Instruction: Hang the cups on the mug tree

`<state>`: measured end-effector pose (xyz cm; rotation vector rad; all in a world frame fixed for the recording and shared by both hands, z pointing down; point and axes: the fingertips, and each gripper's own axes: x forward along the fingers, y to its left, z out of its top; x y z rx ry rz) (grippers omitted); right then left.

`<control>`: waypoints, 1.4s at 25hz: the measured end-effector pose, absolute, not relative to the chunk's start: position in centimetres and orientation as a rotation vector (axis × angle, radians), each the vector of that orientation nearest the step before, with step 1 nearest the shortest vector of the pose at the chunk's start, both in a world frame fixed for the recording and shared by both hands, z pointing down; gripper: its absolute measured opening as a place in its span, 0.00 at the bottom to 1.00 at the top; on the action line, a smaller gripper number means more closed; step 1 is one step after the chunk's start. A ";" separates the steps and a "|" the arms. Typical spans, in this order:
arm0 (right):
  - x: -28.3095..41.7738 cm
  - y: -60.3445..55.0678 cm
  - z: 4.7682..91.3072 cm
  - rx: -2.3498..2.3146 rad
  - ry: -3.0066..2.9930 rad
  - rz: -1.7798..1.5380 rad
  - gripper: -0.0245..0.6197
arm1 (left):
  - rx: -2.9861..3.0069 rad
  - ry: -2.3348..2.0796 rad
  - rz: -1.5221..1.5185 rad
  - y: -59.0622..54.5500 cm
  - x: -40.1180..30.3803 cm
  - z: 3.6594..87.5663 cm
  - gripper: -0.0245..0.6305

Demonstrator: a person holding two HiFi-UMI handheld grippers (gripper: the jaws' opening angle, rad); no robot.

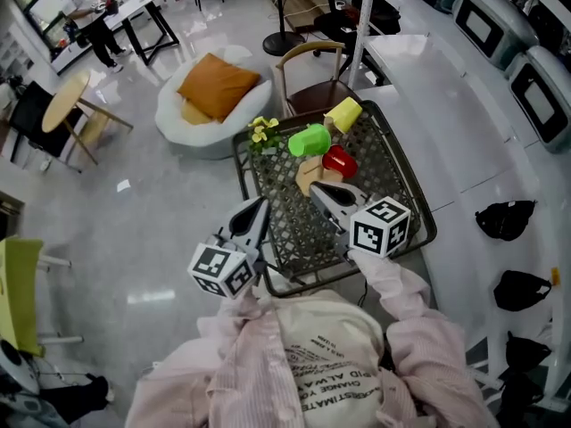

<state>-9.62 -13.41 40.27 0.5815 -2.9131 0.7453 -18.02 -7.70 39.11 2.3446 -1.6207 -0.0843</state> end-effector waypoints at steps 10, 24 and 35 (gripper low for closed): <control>-6.5 -13.6 38.4 0.778 -2.973 0.469 0.04 | 2.389 -1.699 -0.018 -7.1 -19.0 37.8 0.03; -4.7 -14.3 37.3 0.977 -2.962 0.313 0.04 | 2.334 -1.825 -0.022 -6.8 -21.4 37.4 0.03; -3.9 -14.2 37.6 1.066 -2.935 0.272 0.04 | 2.296 -1.854 -0.012 -6.2 -22.7 37.9 0.03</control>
